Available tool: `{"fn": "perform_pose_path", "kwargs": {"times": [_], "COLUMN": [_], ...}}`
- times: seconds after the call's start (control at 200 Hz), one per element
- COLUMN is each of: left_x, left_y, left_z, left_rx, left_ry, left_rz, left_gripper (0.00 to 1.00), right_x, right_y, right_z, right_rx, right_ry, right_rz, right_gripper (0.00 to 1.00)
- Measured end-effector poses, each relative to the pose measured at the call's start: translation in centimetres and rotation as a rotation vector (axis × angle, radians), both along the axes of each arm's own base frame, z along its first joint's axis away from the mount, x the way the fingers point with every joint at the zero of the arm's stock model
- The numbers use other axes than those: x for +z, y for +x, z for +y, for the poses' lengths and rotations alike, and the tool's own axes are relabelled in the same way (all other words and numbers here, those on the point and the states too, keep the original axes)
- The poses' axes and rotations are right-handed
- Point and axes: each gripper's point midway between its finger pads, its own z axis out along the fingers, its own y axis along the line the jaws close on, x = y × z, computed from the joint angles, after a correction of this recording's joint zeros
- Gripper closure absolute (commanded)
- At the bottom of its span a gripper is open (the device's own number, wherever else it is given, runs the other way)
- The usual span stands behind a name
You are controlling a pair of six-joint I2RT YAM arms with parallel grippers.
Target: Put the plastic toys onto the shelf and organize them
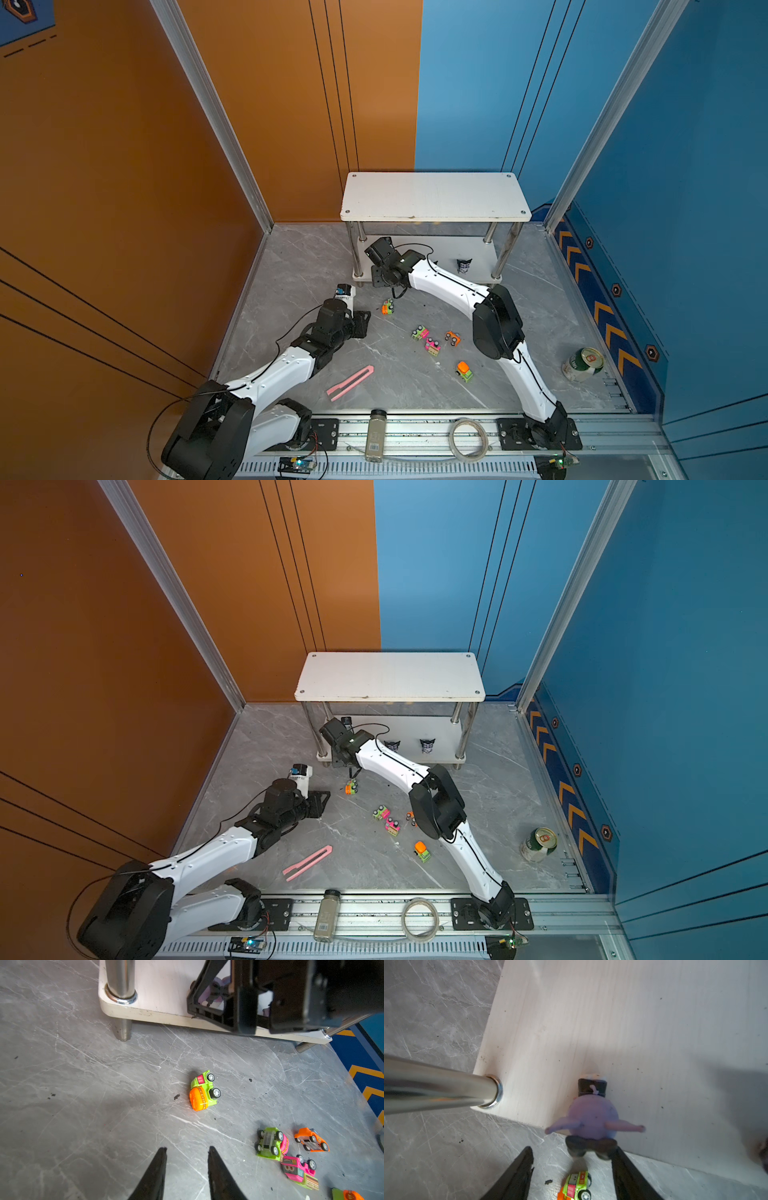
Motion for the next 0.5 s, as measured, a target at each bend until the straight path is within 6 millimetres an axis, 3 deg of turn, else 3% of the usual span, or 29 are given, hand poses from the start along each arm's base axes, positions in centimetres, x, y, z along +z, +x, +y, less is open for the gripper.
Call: {"fn": "perform_pose_path", "kwargs": {"times": [0.501], "left_x": [-0.1], "left_y": [0.0], "left_z": [0.0], "left_rx": [0.0], "left_ry": [0.001], "left_rz": [0.002], "left_gripper": [0.64], "right_x": [1.9], "right_y": [2.2], "right_z": [-1.5], "right_rx": [-0.044], "right_ry": [0.053], "right_rz": [-0.038], "right_gripper": [0.29]}}
